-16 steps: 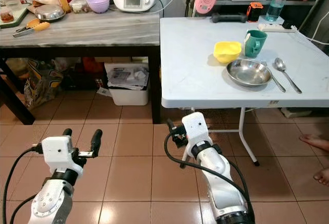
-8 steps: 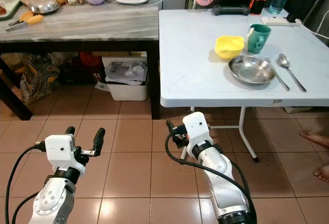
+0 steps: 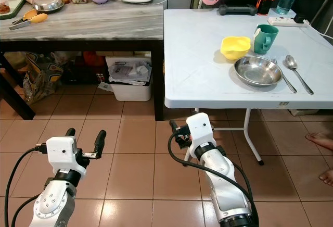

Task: Setting the table

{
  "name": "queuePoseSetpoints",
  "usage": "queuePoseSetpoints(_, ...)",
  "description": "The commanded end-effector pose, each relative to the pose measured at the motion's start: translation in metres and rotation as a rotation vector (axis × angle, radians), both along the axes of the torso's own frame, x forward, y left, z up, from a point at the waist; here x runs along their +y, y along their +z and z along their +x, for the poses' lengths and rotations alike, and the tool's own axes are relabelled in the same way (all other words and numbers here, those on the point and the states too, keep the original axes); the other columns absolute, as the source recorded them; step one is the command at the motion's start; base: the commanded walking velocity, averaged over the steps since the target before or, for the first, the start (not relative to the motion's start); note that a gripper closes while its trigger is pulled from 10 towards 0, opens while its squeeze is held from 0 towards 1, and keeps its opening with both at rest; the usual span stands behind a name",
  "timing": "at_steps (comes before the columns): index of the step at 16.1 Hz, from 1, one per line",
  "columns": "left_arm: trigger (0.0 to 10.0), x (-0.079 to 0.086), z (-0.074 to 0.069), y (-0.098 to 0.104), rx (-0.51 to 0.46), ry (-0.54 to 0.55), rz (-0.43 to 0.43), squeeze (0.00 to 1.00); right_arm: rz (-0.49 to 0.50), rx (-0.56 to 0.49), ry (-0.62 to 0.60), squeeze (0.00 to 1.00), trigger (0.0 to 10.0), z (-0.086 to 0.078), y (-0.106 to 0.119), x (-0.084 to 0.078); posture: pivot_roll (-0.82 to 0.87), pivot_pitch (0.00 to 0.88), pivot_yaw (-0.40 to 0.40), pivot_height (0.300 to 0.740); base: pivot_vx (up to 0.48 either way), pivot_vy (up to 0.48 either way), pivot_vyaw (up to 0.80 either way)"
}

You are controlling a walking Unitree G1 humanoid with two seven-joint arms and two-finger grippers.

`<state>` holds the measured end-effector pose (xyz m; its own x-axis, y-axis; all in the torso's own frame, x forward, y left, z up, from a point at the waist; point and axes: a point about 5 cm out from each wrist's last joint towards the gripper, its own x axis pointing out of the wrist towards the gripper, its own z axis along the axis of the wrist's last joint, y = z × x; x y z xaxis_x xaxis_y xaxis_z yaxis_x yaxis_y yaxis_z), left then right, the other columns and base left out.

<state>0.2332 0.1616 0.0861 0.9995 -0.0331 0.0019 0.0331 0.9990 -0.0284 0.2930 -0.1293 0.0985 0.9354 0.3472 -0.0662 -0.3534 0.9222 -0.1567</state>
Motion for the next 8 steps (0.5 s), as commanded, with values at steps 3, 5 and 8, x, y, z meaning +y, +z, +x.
queuePoseSetpoints(3,10.0,0.0006,0.0005,0.0005,0.0,0.002,0.015,0.0,0.012,0.007,0.009,0.0,10.0,0.0001,0.0004,-0.0015,-0.05,0.081,0.027,0.74,0.0,-0.094,0.0)
queuePoseSetpoints(5,10.0,0.0006,0.0013,0.0002,0.001,0.0,0.012,0.0,0.012,0.007,0.011,0.0,10.0,0.0001,0.0003,-0.0014,-0.05,0.078,0.028,0.74,0.0,-0.358,0.0)
queuePoseSetpoints(8,10.0,0.0008,0.0021,-0.0001,0.004,-0.001,0.01,0.0,0.016,0.008,0.013,0.0,10.0,0.0001,0.0003,-0.0013,-0.05,0.079,0.028,0.74,0.0,-0.361,0.0)
